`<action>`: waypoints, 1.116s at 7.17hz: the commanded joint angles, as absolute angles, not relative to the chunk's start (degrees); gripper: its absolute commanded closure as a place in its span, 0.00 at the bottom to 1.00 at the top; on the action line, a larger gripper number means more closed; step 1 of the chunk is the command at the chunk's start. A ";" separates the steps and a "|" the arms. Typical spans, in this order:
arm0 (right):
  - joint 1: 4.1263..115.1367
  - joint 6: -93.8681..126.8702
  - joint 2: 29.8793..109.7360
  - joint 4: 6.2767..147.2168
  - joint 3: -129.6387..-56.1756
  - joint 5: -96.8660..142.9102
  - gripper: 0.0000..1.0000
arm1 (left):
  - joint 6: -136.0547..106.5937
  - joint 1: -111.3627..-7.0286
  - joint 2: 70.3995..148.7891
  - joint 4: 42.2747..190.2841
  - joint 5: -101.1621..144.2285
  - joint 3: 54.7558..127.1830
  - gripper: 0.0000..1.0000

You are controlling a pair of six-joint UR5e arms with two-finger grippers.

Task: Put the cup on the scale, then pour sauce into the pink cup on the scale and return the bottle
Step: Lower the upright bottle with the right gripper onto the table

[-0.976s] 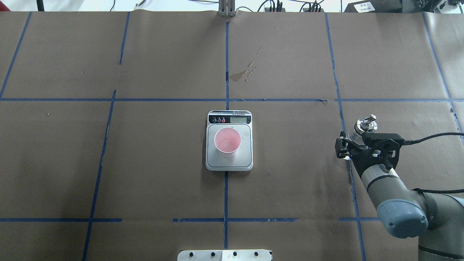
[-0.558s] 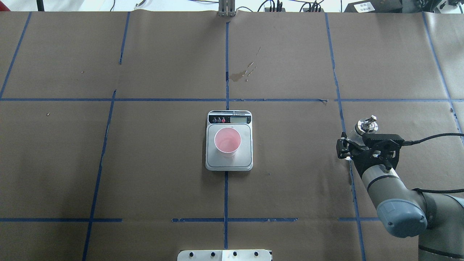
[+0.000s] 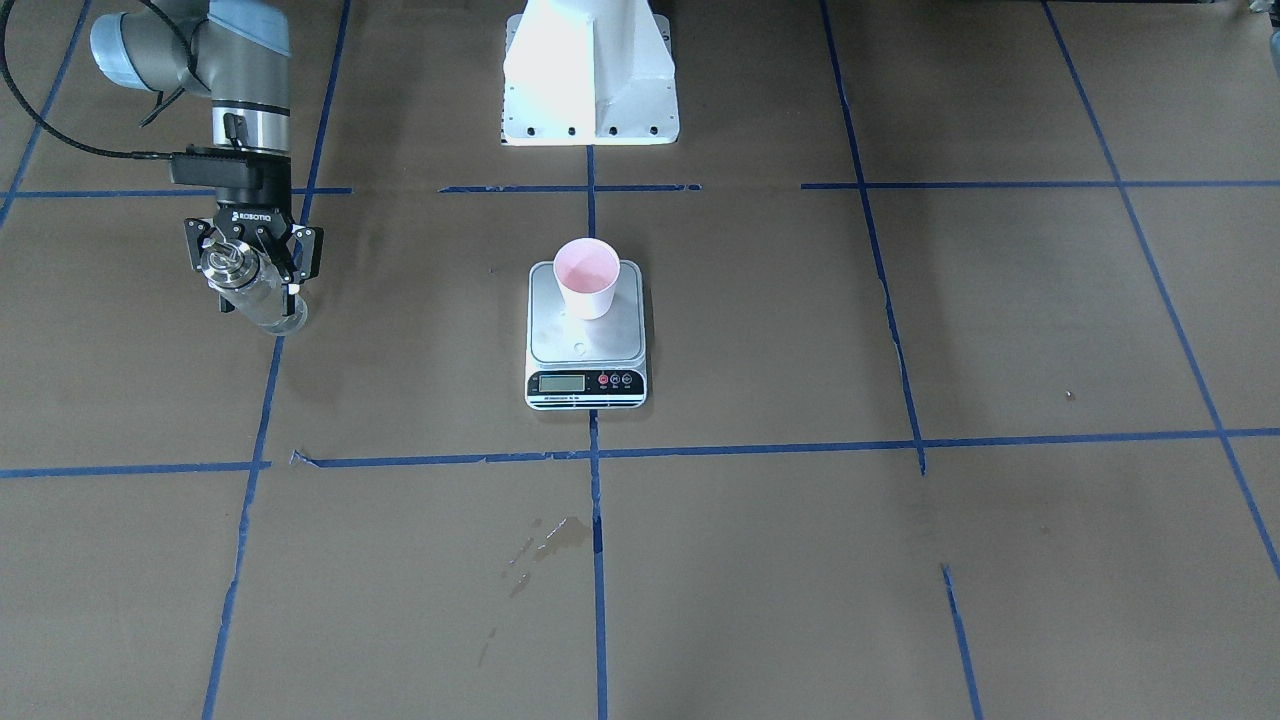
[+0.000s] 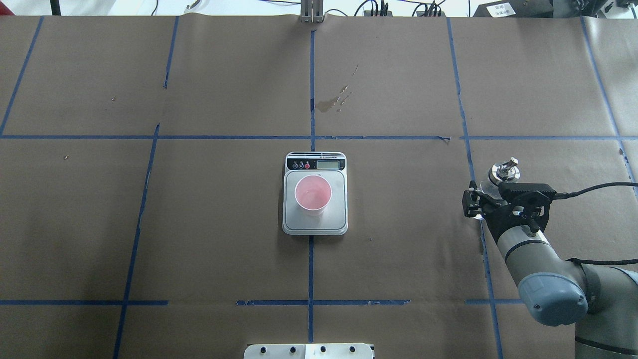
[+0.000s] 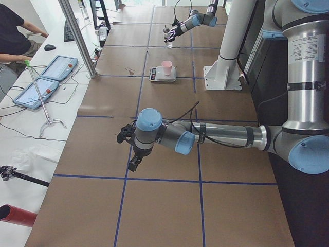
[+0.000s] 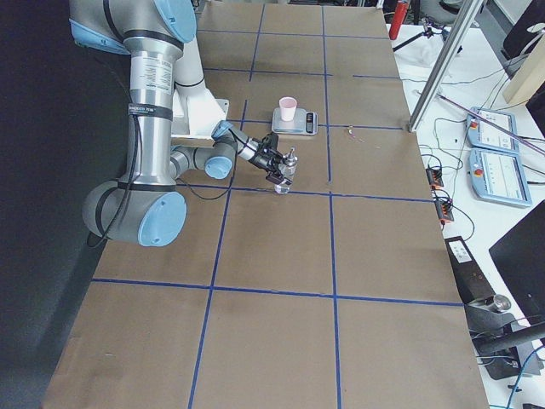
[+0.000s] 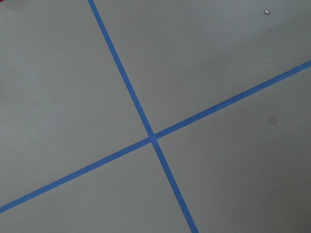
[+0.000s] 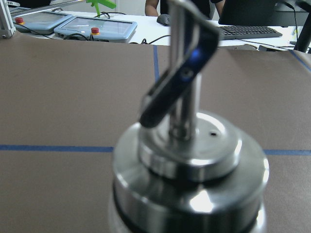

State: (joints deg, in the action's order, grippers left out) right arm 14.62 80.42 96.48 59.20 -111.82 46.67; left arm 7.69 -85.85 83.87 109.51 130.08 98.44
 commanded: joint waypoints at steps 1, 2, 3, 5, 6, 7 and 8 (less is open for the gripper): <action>16.08 80.33 95.71 59.24 -111.71 46.76 1.00 | 7.65 -85.87 83.85 109.51 130.08 98.44 0.00; 16.26 80.33 95.63 59.24 -111.71 47.71 1.00 | 7.65 -85.87 83.93 109.51 130.17 98.52 0.00; 16.35 80.33 95.63 59.24 -111.62 48.25 1.00 | 7.65 -85.87 83.85 109.51 130.17 98.61 0.00; 16.35 80.25 95.62 59.24 -111.19 48.51 0.90 | 7.65 -85.87 83.85 109.42 130.17 98.88 0.00; 16.35 79.98 95.62 59.24 -111.01 48.60 0.83 | 7.65 -85.87 83.85 109.51 130.17 98.88 0.00; 16.35 79.81 95.62 59.24 -110.40 48.60 0.79 | 7.65 -85.87 83.85 109.42 130.17 98.88 0.00; 16.35 79.80 95.62 59.15 -110.30 48.60 0.75 | 7.65 -85.87 83.85 109.51 130.17 98.88 0.00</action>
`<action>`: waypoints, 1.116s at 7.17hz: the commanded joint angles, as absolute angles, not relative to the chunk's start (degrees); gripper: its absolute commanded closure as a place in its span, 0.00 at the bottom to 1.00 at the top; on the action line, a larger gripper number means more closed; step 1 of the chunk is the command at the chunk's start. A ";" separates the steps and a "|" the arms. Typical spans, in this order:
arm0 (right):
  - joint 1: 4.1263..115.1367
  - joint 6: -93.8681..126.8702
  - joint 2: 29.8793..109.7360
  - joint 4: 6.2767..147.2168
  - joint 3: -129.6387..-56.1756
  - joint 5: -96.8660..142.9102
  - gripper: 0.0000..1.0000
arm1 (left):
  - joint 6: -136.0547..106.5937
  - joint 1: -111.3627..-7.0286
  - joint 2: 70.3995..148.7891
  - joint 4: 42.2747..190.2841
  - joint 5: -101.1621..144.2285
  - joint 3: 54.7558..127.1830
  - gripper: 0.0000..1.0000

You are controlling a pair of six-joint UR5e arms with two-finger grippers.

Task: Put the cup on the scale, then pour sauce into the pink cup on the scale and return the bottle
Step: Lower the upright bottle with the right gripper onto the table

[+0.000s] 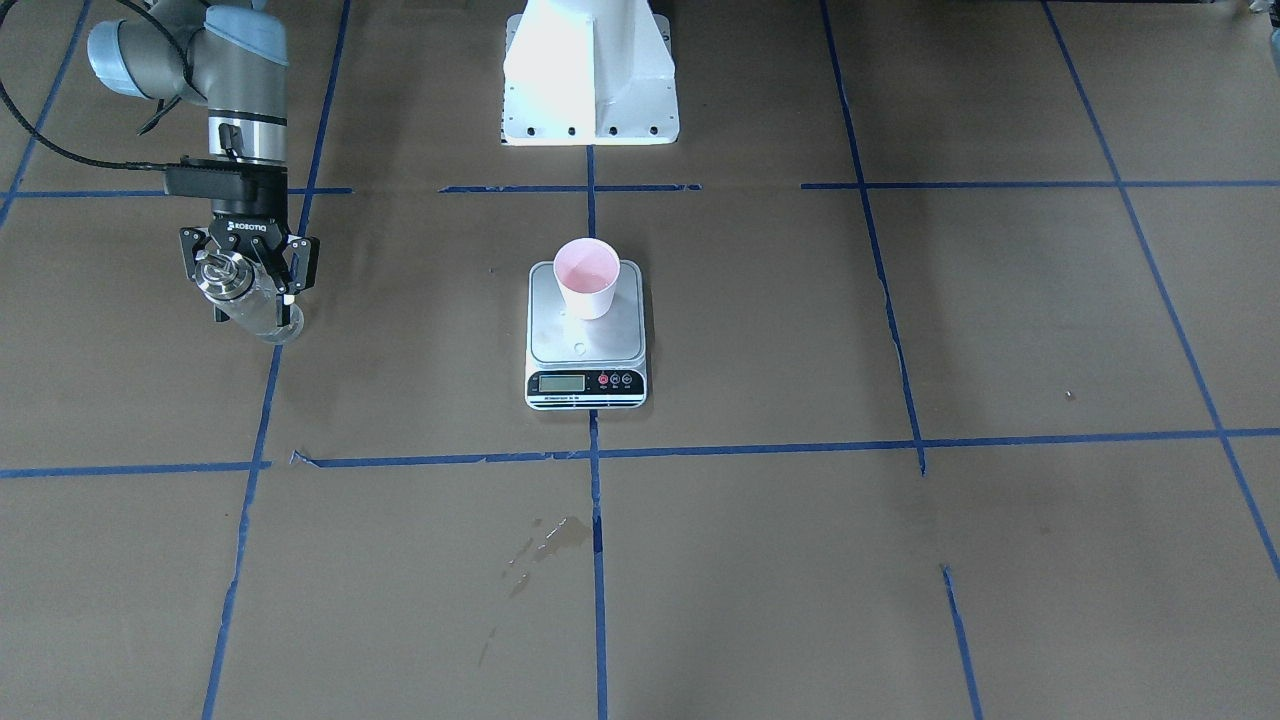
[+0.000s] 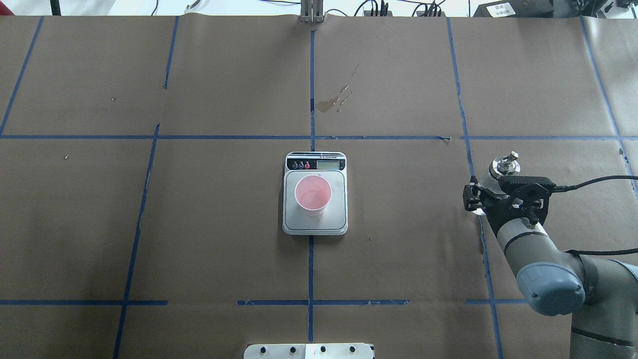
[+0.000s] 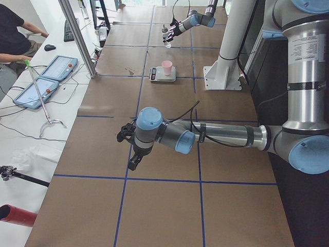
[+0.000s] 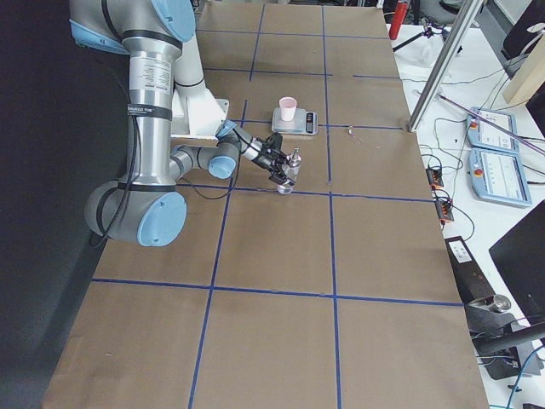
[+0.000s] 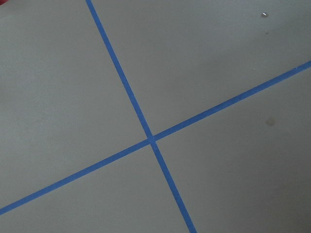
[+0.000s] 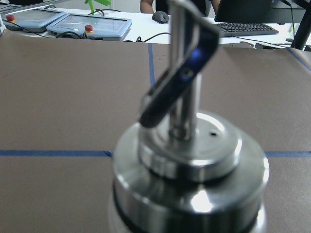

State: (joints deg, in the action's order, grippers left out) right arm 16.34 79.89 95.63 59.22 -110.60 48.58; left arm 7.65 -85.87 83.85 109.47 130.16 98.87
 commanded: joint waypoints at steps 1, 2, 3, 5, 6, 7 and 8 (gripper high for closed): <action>16.35 79.80 95.71 59.15 -110.30 48.60 0.65 | 7.65 -85.87 83.76 109.51 130.17 98.88 0.00; 16.35 79.80 95.71 59.15 -110.39 48.60 0.58 | 7.65 -85.87 83.76 109.51 130.17 98.88 0.00; 16.35 79.72 95.71 59.06 -110.39 48.60 0.37 | 7.65 -85.87 83.76 109.51 130.17 98.88 0.00; 16.35 79.80 95.80 59.15 -110.30 48.60 0.28 | 7.65 -85.87 83.85 109.42 130.17 98.88 0.00; 16.35 79.80 95.80 59.15 -110.30 48.60 0.16 | 7.56 -85.87 83.85 109.42 130.17 98.88 0.00; 16.35 79.89 95.80 59.15 -110.39 48.60 0.14 | 7.56 -85.87 83.93 109.42 130.17 98.88 0.00; 16.35 79.98 95.80 59.15 -110.30 48.60 0.13 | 7.56 -85.87 83.94 109.42 130.17 99.05 0.00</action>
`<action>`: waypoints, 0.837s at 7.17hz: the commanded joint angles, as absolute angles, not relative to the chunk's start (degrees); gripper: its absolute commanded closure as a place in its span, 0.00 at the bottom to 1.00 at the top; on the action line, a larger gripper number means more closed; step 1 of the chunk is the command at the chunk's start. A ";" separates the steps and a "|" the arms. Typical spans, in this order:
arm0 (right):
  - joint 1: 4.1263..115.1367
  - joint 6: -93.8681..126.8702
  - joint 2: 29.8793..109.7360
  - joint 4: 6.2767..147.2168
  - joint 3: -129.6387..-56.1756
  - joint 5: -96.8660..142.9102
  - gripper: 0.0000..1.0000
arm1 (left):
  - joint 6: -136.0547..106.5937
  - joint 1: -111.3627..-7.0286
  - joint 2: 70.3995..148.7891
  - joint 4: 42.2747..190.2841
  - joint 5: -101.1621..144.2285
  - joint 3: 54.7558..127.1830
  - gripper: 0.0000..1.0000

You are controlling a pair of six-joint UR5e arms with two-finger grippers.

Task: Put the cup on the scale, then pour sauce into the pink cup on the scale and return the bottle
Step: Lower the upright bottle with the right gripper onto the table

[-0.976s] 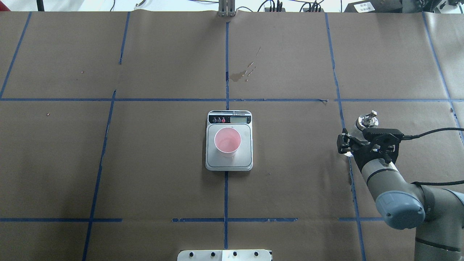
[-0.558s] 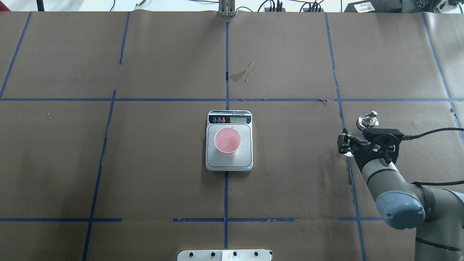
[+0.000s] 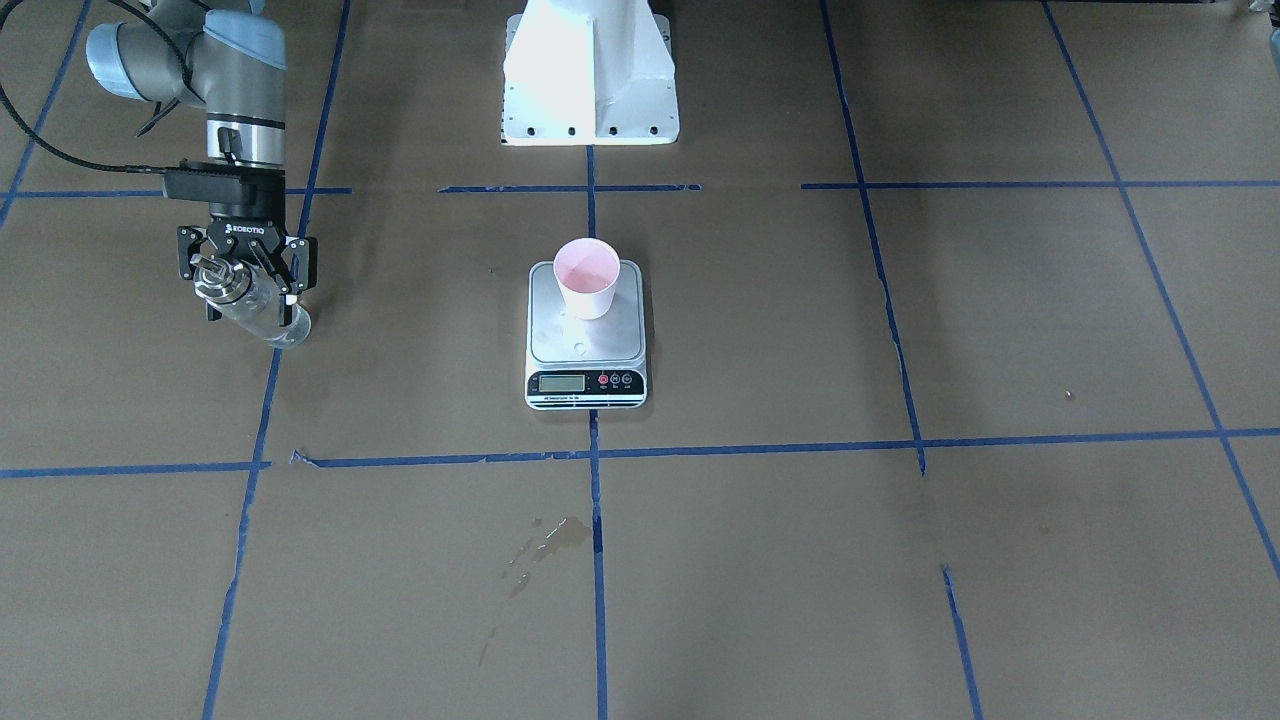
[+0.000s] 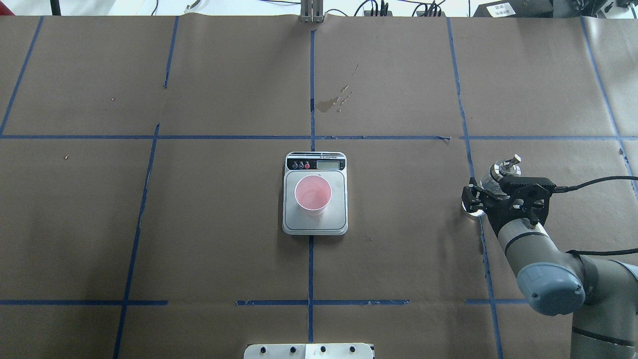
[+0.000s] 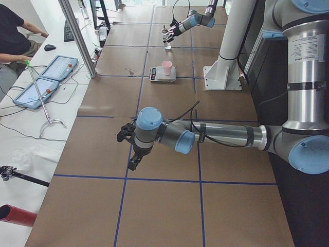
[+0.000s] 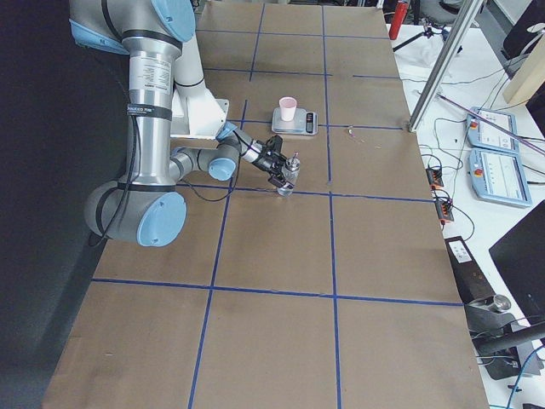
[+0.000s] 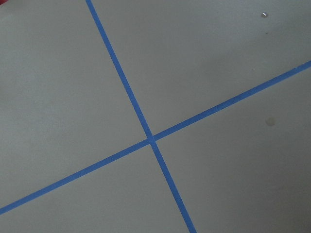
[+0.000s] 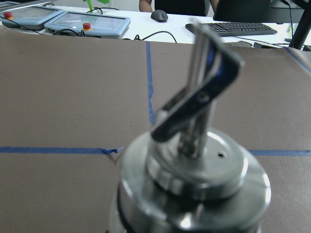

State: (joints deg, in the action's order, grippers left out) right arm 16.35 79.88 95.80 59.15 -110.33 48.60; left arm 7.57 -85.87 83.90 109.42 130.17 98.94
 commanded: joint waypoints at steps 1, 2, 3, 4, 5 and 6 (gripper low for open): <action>16.35 79.98 95.80 59.15 -110.30 48.60 0.13 | 7.47 -85.87 83.94 109.42 130.17 99.31 0.00; 16.35 80.07 95.89 59.15 -110.65 49.65 0.00 | 7.56 -85.87 83.85 109.42 130.17 99.40 0.00; 16.43 80.16 95.89 59.15 -111.09 51.40 0.00 | 7.47 -85.87 83.85 109.42 130.17 99.67 0.00; 16.44 80.16 96.24 59.24 -111.70 52.29 0.00 | 7.47 -85.87 83.85 109.42 130.17 99.75 0.00; 16.52 80.16 96.68 59.33 -111.80 52.47 0.00 | 7.47 -85.87 83.85 109.42 130.17 99.76 0.00; 16.52 80.24 96.77 59.50 -112.06 54.12 0.00 | 7.47 -85.87 83.85 109.42 130.17 99.76 0.00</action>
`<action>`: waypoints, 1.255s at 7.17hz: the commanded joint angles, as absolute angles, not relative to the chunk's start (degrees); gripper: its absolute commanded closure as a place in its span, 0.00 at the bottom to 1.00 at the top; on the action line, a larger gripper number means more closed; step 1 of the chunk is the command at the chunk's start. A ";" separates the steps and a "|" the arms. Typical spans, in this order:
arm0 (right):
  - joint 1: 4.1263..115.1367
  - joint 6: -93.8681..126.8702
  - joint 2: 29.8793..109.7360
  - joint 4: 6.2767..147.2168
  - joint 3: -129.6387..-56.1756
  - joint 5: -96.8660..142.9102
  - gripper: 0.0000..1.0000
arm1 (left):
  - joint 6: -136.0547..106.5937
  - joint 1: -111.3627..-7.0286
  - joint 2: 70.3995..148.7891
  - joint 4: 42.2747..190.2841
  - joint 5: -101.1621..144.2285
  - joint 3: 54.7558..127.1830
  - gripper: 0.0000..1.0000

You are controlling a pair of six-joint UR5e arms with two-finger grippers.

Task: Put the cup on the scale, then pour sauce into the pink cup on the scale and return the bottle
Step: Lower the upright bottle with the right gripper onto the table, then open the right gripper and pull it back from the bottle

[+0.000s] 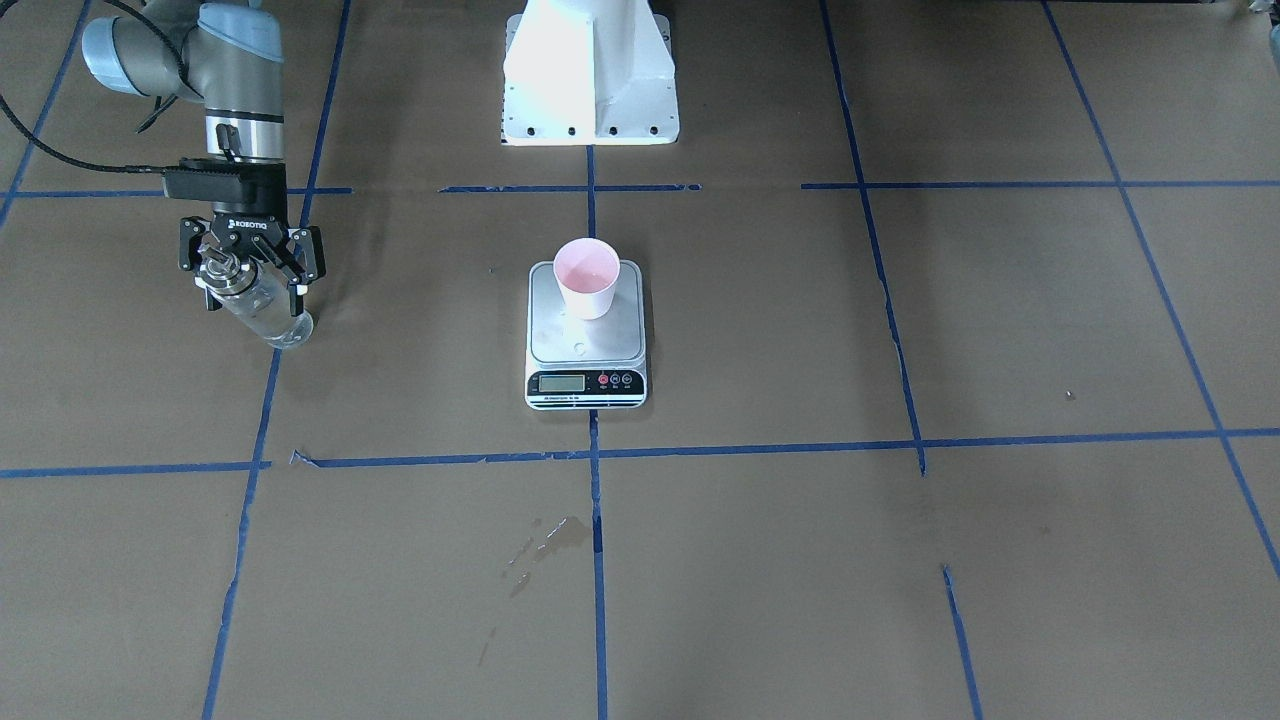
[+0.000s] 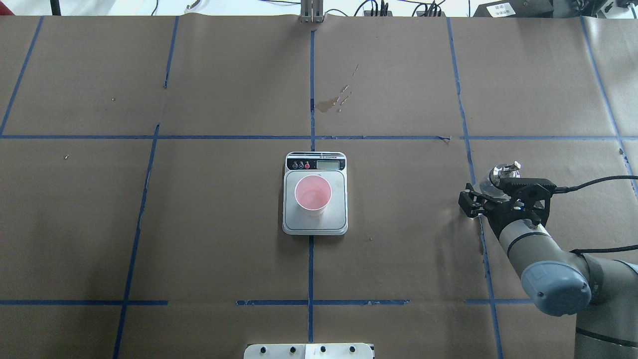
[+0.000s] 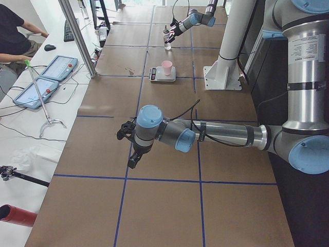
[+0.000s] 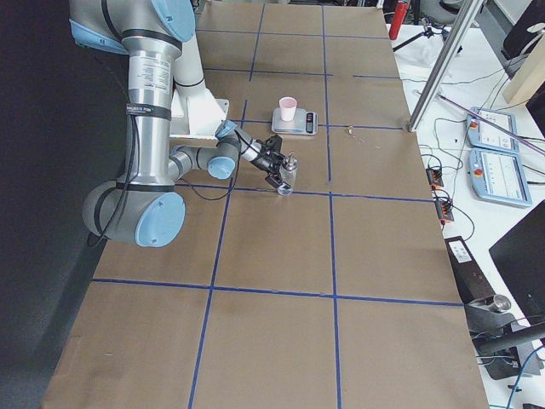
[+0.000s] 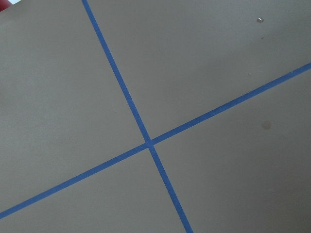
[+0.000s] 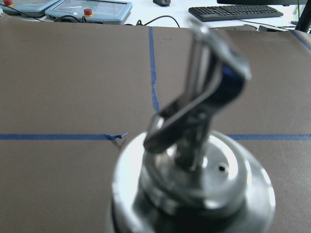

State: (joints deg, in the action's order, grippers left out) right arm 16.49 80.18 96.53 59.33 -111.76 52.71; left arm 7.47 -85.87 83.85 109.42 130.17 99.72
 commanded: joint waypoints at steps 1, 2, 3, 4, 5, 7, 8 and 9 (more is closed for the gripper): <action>16.52 80.33 97.55 60.55 -114.58 55.18 0.00 | 7.47 -85.87 83.76 109.34 130.08 100.80 0.00; 16.52 80.42 98.86 61.43 -116.87 57.98 0.00 | 7.47 -86.13 83.76 109.34 130.08 100.98 0.00; 16.52 80.42 99.49 61.61 -118.63 60.79 0.00 | 7.47 -86.13 83.76 109.34 130.08 100.90 0.00; 16.52 80.42 99.93 61.61 -118.83 65.34 0.00 | 7.47 -86.13 83.76 109.34 130.08 100.90 0.00; 16.61 80.42 101.32 61.87 -120.05 73.22 0.00 | 7.47 -86.22 83.76 109.34 130.17 100.99 0.00; 16.70 80.42 103.01 74.80 -129.77 85.91 0.00 | 7.56 -87.01 83.76 109.25 130.17 100.99 0.00; 17.13 80.42 102.66 81.93 -134.34 92.66 0.00 | 7.47 -87.10 83.76 109.25 130.17 101.07 0.00; 20.01 80.42 102.22 86.96 -137.78 100.03 0.00 | 7.56 -87.36 83.76 109.25 130.17 101.07 0.00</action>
State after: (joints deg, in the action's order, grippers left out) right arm 17.62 80.42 102.58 79.36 -132.66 90.83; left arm 7.51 -87.04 83.75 109.26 130.16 101.04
